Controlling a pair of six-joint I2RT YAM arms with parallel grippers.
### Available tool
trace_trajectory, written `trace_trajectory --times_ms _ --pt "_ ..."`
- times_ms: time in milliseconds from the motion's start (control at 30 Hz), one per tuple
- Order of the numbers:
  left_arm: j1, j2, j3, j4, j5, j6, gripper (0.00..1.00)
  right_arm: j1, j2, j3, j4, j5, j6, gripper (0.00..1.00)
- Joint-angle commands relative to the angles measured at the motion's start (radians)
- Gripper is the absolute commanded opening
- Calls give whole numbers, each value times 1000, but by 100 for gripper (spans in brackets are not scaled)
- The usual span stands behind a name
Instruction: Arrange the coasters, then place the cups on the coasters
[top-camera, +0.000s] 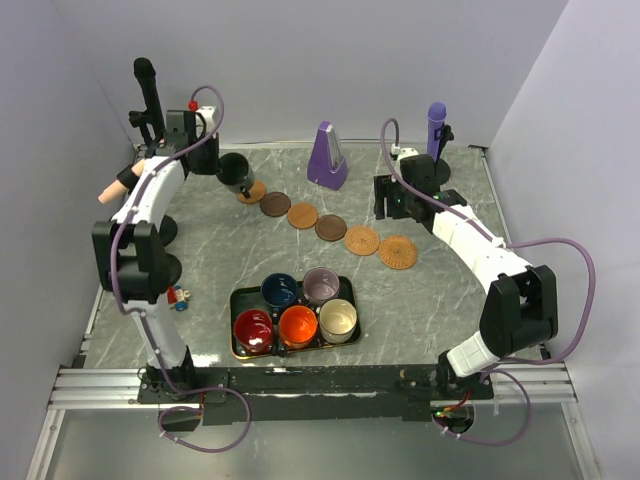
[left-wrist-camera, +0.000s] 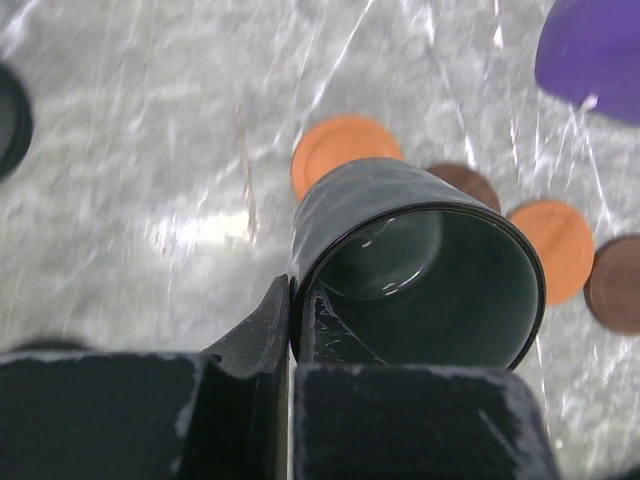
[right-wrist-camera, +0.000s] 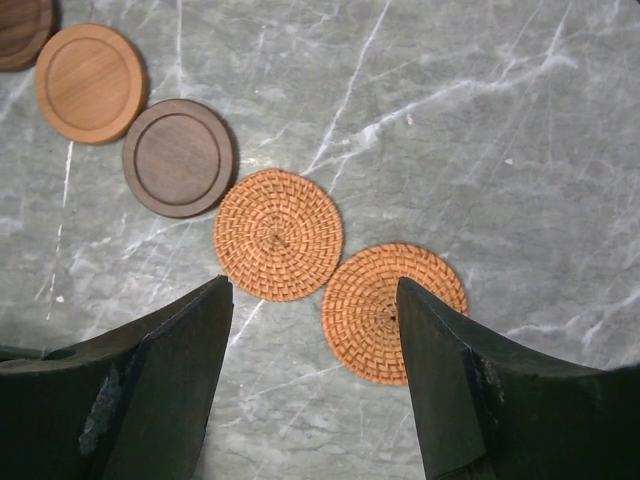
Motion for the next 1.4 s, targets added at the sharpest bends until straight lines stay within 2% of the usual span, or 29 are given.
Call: trace_trajectory --times_ms 0,167,467,1367 --pt "1 67 140 87 85 -2 1 17 -63 -24 1 13 21 73" --pt "1 156 221 80 75 -17 1 25 -73 -32 -9 13 33 73" --pt "0 231 260 80 75 -46 1 37 -62 -32 -20 -3 49 73" --pt "-20 351 370 -32 17 9 1 49 -45 -40 -34 -9 66 73"
